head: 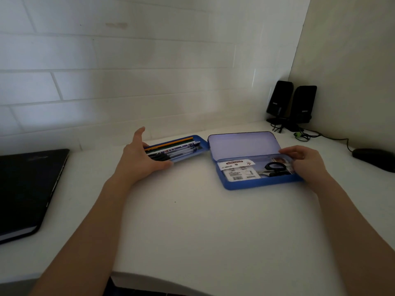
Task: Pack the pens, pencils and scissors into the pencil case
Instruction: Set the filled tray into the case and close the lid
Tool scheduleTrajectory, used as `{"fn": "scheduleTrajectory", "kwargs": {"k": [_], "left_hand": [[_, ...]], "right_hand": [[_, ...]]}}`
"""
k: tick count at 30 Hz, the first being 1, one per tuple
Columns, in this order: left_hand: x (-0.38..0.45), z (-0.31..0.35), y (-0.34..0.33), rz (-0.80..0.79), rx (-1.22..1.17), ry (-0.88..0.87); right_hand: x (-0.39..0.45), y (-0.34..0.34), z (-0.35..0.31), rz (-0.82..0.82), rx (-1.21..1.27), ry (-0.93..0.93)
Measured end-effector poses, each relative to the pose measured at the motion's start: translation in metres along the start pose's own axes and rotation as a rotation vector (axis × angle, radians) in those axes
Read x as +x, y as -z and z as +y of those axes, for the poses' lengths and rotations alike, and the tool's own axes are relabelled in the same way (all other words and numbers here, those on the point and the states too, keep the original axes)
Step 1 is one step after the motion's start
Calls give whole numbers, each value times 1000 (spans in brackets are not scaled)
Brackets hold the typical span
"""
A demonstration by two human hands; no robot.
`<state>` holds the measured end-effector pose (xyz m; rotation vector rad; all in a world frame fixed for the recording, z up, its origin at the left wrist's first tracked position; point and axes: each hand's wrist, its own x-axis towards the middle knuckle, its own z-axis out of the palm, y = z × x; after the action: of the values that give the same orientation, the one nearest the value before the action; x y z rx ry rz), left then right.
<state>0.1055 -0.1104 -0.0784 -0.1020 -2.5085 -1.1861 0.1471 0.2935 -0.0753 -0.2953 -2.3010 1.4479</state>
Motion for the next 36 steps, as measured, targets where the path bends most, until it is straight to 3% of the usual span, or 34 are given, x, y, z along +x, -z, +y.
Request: {"fn": "scheduleTrajectory", "kwargs": {"k": [8, 11, 16, 23, 27, 31, 36], "left_hand": [[3, 8, 8, 98, -73, -38], [-1, 18, 5, 52, -130, -62], [-9, 33, -7, -74, -155, -117], [-17, 46, -17, -241, -185, -150], [-20, 46, -22, -326, -147, -187], [-24, 47, -22, -418, -108, -203], [-22, 44, -19, -548, -72, -214]], "right_hand": [[3, 0, 2, 154, -3, -48], [0, -7, -2, 152, -26, -49], [-6, -31, -19, 85, -46, -42], [-24, -53, -42, -177, -13, 5], [-28, -50, -54, -312, 94, -137], [-29, -44, -55, -311, 182, -253], [-34, -48, -58, -365, -24, -139]]}}
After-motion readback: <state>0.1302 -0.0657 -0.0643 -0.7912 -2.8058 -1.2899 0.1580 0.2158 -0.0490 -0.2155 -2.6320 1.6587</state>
